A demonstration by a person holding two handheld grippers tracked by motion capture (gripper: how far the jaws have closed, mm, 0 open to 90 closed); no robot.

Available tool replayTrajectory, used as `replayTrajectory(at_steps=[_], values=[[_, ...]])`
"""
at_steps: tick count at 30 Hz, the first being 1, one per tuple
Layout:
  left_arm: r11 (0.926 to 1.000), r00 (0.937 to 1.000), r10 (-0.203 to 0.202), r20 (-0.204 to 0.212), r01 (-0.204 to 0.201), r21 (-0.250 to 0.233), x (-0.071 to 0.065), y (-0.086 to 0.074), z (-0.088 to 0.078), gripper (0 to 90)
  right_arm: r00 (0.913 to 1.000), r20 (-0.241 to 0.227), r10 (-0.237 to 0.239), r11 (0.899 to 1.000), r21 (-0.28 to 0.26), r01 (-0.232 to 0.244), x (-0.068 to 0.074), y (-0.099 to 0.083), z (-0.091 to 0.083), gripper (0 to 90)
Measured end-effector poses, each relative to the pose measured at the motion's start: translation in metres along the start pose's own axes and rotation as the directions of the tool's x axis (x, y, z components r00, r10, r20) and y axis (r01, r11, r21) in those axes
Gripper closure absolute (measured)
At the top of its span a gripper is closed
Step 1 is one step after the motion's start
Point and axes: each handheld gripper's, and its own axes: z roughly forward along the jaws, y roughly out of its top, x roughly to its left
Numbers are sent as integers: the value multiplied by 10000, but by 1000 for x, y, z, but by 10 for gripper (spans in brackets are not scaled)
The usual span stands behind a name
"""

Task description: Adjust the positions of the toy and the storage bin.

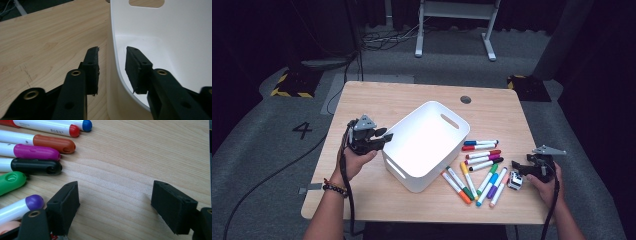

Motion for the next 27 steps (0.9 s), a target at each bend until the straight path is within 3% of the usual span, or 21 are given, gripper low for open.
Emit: replayTrajectory(at_steps=[2,8,15,17,22,27], values=[[9999,9999,91,143,-90,-43,-5,-3,-3,675,10000,2,0,10000,-2,0,0,0,0,227],[9992,9992,-352,-183,348,-215,-20,-10,-9,644,10000,-3,-4,10000,-1,4,0,0,0,227],[9997,9990,-230,-375,229,-22,-33,-12,-13,583,10000,-3,-2,10000,1,2,0,0,0,227],[9999,9986,-35,-535,43,158,-35,-10,-14,495,10000,-4,1,10000,2,-1,0,0,0,227],[9995,9968,-35,-794,9,-324,-32,-7,-21,283,10000,-19,-2,10000,7,2,0,0,0,227],[9963,9957,119,-920,-196,-838,-28,-7,-37,222,9999,-123,0,10000,-12,-1,0,0,0,225]])
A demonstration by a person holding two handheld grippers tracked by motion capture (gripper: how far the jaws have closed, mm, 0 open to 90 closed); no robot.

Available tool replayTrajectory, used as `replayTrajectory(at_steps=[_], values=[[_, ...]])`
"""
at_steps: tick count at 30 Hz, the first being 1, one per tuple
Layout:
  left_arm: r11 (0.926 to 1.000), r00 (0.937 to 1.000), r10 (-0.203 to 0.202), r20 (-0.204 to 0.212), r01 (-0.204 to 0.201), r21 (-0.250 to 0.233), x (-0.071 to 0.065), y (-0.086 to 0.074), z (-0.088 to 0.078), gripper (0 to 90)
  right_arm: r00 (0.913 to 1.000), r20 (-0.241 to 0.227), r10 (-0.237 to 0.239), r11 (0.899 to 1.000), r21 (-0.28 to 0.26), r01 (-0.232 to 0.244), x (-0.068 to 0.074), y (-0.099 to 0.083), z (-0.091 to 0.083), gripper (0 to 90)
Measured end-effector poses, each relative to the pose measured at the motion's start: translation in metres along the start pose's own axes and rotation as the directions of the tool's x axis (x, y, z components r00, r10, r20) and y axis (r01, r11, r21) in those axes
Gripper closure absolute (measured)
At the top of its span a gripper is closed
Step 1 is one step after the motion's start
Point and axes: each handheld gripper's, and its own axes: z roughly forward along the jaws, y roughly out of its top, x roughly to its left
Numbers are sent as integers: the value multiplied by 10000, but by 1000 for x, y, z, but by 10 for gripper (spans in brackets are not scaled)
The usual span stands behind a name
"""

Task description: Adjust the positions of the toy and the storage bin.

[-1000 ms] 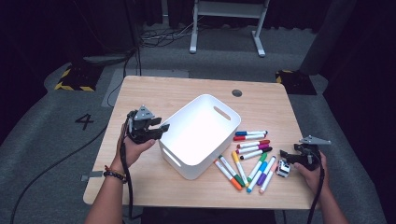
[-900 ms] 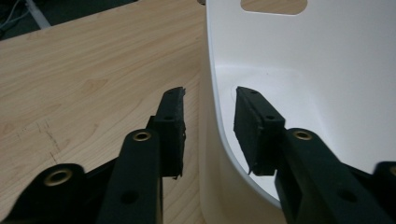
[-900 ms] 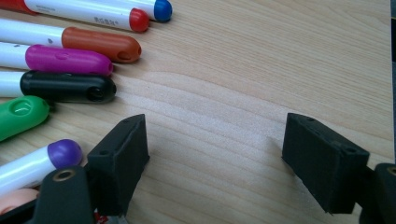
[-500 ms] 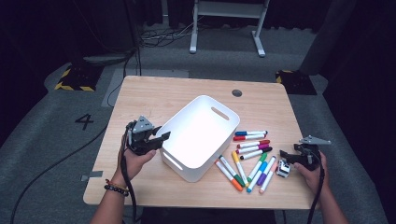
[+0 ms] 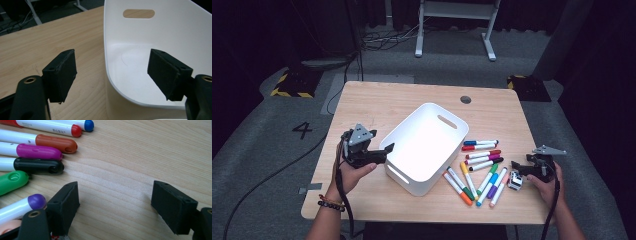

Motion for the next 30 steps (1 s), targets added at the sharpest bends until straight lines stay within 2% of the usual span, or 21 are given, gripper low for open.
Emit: replayTrajectory(at_steps=[2,5,7,8,11,13,14,17,22,24,25,26,28,30], values=[[9998,9997,191,-165,-192,-60,3,0,-5,199,10000,-35,-6,10000,-28,6,0,0,0,229],[9997,9995,225,-235,-227,-87,8,-4,-10,149,10000,25,22,9999,-114,-22,-1,0,-1,231],[9996,9991,291,-313,-292,-29,10,-6,-12,152,10000,48,52,9998,-208,-51,-2,1,-2,232],[9987,9983,491,-302,-487,138,14,-10,-16,155,9998,70,187,9995,-245,-185,-2,1,-3,232],[9988,9986,491,-219,-492,-6,18,-17,-23,154,9999,18,138,9994,-318,-138,-3,2,-5,238],[9977,9969,681,-384,-683,-34,20,-20,-28,154,9996,269,-60,9993,-369,70,-3,4,-7,241],[9986,9982,507,-328,-511,-113,21,-22,-30,154,9996,274,-48,9990,-449,60,-4,5,-9,242],[9989,9989,418,-227,-423,-204,24,-29,-35,154,9998,168,101,9978,-656,-89,-5,7,-14,248],[9971,9982,589,-126,-582,494,23,-48,-28,155,10000,96,-8,9946,-1040,18,-2,12,-25,242],[9947,9979,641,-67,-634,815,23,-58,-23,155,10000,-98,-14,9935,-1138,3,1,15,-30,245],[9947,9979,641,-67,-634,815,23,-58,-23,155,9998,-149,-166,9921,-1243,146,1,15,-32,246],[9942,9991,421,95,-428,991,25,-67,-17,155,9994,-278,-209,9904,-1371,169,4,17,-36,247],[9922,9995,232,224,-258,1218,25,-76,-10,156,9984,-416,-371,9870,-1577,301,9,18,-40,247],[9855,9991,302,307,-349,1663,24,-83,-2,157,9968,-638,-481,9832,-1792,360,16,20,-45,247]])
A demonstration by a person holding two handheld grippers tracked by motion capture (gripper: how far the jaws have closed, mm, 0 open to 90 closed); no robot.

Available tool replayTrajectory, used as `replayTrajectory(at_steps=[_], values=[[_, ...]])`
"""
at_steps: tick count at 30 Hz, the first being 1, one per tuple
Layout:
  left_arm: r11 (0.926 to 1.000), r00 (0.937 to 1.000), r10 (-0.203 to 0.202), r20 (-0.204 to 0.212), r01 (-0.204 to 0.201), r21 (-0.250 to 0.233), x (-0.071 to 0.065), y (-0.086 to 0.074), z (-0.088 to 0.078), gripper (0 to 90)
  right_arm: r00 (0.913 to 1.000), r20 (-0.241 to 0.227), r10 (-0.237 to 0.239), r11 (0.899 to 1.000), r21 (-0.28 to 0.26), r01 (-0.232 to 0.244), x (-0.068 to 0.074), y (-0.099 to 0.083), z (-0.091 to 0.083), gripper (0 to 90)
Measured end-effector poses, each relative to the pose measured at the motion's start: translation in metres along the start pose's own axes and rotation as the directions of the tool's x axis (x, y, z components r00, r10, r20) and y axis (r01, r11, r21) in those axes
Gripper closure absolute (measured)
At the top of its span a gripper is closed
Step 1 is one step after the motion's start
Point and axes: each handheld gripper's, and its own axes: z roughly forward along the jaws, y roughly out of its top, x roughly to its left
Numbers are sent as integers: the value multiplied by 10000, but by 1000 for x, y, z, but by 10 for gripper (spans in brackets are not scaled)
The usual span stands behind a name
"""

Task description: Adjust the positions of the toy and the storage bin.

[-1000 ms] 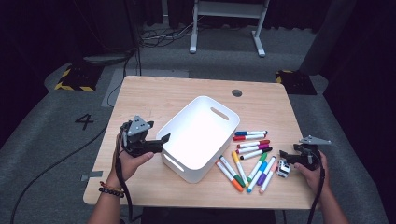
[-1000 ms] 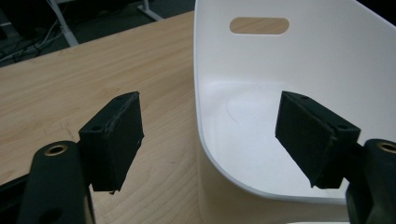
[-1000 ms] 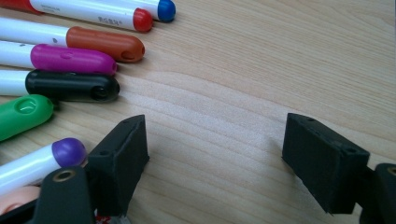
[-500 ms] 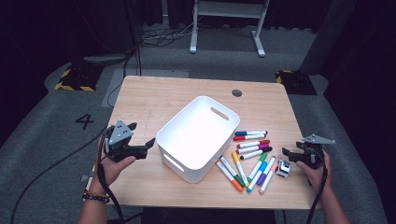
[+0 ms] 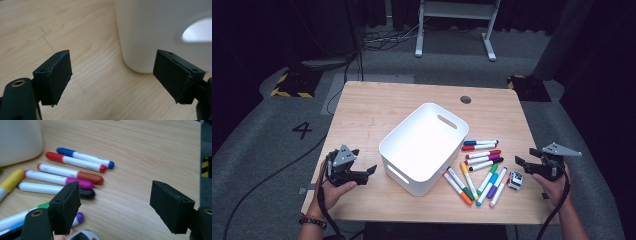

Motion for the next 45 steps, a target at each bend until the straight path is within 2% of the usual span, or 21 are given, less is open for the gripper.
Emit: replayTrajectory(at_steps=[3,5,6,8,9,11,12,13,18,23,25,28,30,32,35,38,40,44,45], values=[[9990,9999,-11,119,6,440,-3,-7,11,159,9991,-390,-176,9998,-110,172,15,4,-3,249],[9974,9995,-86,302,64,722,-6,-11,17,160,9963,-645,-568,9983,-148,560,26,7,-6,266],[9965,9995,-6,306,-19,833,-7,-12,19,161,9950,-784,-614,9980,-170,603,33,9,-7,282],[9948,9995,201,242,-224,991,-9,-15,24,163,9895,-1234,-756,9971,-158,742,48,12,-8,300],[9944,9993,180,314,-211,1034,-10,-16,25,162,9844,-1553,-826,9966,-182,808,55,14,-8,308],[9948,9990,111,422,-153,1009,-11,-18,29,162,9668,-2365,-970,9953,-256,936,70,16,-7,314],[9943,9989,104,449,-151,1058,-11,-19,31,160,9589,-2613,-1103,9939,-254,1074,79,16,-7,314],[9937,9993,67,371,-108,1118,-12,-19,33,158,9539,-2732,-1241,9921,-186,1237,88,17,-6,314],[9833,9980,461,444,-531,1743,-17,-20,46,159,9229,-3321,-1947,9791,-88,2034,127,16,3,328],[9851,9975,411,577,-501,1644,-18,-22,47,156,8906,-3750,-2575,9619,-117,2732,157,11,8,385],[9859,9982,199,560,-289,1650,-18,-23,48,145,8751,-3963,-2778,9540,-74,2996,166,7,10,412],[9844,9991,361,204,-390,1717,-19,-22,49,86,8561,-4171,-3053,9419,2,3360,178,1,13,456],[9840,9994,329,141,-348,1746,-19,-22,49,72,8537,-4025,-3305,9282,252,3712,185,-4,17,475],[9844,9997,181,131,-201,1747,-19,-22,50,70,8469,-4207,-3251,9277,316,3719,188,-7,19,498],[9829,9998,-58,190,22,1839,-18,-22,50,70,8358,-4264,-3460,9178,313,3959,191,-11,21,521],[9829,9998,-56,204,17,1844,-17,-22,50,70,8471,-4174,-3290,9210,564,3855,192,-13,25,514],[9828,9998,-57,203,19,1845,-17,-22,50,70,8441,-4325,-3170,9243,588,3772,192,-14,27,515],[9829,9998,-60,203,21,1842,-17,-22,50,70,8367,-4399,-3262,9166,693,3938,196,-17,30,518],[9829,9998,-58,201,20,1842,-17,-22,50,70,8398,-4358,-3237,9152,812,3948,197,-17,31,519]])
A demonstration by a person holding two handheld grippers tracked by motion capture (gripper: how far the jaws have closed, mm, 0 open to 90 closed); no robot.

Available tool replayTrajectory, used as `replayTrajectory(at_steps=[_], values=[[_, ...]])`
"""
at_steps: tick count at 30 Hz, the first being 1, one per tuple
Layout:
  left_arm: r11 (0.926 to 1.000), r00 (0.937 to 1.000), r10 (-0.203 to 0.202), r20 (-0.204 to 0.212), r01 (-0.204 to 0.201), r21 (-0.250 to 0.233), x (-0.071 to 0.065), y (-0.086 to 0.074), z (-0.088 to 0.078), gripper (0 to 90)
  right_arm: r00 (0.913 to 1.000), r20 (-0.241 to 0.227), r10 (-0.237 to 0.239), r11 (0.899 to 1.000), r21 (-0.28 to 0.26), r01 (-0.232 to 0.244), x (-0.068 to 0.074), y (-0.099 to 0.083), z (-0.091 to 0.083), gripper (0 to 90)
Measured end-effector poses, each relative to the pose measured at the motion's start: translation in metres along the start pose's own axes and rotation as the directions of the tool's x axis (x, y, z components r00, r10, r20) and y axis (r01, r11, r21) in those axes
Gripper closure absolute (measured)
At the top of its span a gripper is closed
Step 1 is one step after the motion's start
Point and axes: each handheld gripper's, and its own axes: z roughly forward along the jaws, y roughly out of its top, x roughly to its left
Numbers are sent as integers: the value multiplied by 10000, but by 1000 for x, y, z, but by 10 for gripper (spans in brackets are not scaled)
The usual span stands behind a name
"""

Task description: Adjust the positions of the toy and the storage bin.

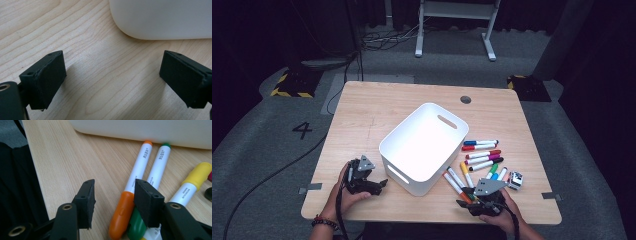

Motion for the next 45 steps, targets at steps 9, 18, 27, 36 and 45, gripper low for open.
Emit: replayTrajectory(at_steps=[9,18,27,36,45], values=[[10000,10000,-11,-18,11,-1,0,0,0,70,9994,77,337,9977,585,-341,-3,-2,10,581],[10000,10000,-6,-42,6,4,0,0,0,70,9976,418,544,9958,708,-573,-1,-1,10,667],[10000,10000,-56,-68,55,-11,-1,0,0,69,9970,409,660,9921,1042,-699,-2,2,8,741],[10000,10000,-56,-70,56,-14,-1,0,0,69,9979,275,582,9928,1028,-607,-7,3,-1,744],[10000,10000,-37,-41,36,-21,-1,0,0,69,9993,230,285,9983,496,-296,-11,7,-20,745]])
